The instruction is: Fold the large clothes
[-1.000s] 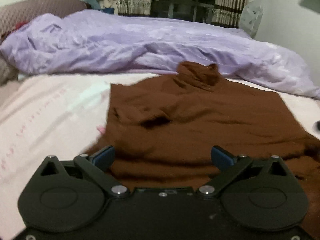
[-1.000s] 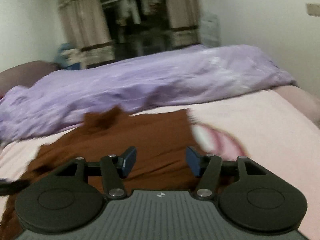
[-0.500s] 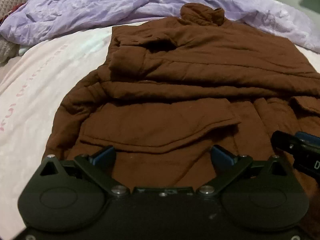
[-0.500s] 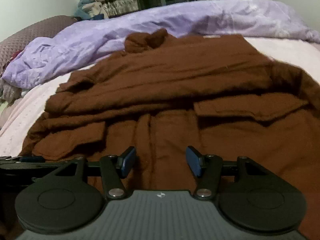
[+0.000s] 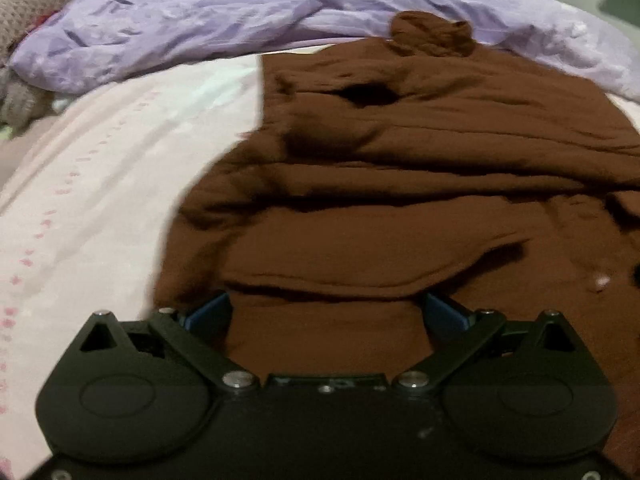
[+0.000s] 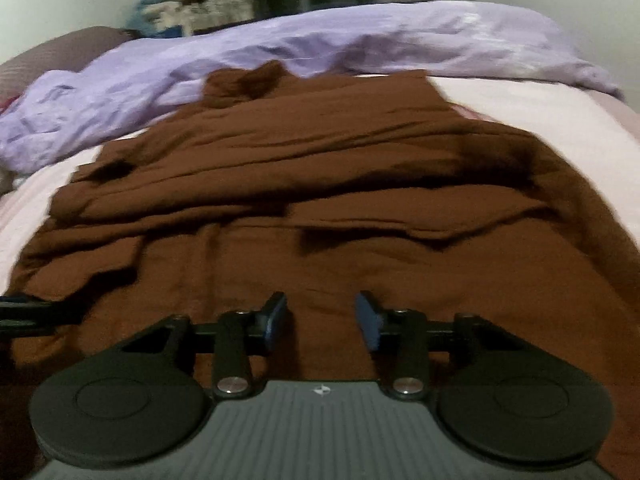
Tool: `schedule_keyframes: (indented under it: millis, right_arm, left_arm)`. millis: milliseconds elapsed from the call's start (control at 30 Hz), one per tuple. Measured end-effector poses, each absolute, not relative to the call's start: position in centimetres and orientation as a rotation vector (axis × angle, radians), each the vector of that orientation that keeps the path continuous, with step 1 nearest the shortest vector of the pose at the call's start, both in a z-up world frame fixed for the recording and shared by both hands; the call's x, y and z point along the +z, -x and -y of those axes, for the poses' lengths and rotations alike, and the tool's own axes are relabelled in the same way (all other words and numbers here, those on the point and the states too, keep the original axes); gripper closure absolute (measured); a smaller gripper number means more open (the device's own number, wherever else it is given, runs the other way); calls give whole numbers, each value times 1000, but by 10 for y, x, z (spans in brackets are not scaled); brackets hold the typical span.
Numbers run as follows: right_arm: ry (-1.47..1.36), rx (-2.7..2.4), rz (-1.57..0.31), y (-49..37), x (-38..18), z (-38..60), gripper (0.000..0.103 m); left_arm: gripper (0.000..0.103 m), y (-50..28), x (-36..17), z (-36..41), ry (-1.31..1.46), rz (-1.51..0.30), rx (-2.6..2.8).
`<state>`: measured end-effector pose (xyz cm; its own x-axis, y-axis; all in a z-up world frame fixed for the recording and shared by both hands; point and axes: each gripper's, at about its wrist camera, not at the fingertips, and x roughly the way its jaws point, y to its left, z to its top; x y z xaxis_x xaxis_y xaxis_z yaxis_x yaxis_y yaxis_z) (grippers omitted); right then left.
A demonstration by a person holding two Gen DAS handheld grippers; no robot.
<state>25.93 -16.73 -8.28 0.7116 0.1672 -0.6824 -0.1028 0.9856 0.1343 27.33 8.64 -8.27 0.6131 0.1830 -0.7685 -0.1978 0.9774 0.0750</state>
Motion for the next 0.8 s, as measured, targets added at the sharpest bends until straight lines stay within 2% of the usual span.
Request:
schedule_keyframes:
  millis: [33, 200, 267, 333, 467, 633, 767, 800]
  right_arm:
    - [-95, 127, -764, -258, -82, 175, 32]
    - [-30, -91, -756, -253, -86, 215, 25]
    - [-56, -160, -748, -252, -89, 238, 25]
    - [-129, -155, -740, -249, -91, 257, 30]
    - [-183, -138, -726, -240, -81, 252, 30]
    - [-141, 124, -710, -209, -65, 183, 30]
    - [-121, 253, -721, -193, -71, 130, 30]
    - [-122, 269, -741, -194, -76, 120, 33]
  left_arm:
    - [0, -269, -84, -94, 3, -885, 236]
    - [0, -248, -85, -127, 32, -888, 192]
    - [0, -249, -82, -130, 11, -895, 260]
    - [0, -250, -77, -129, 12, -894, 272]
    - [0, -240, -65, -105, -5, -885, 233]
    - [0, -217, -57, -62, 63, -863, 133]
    - [0, -213, -76, -34, 44, -909, 91]
    - [0, -213, -81, -29, 22, -920, 95]
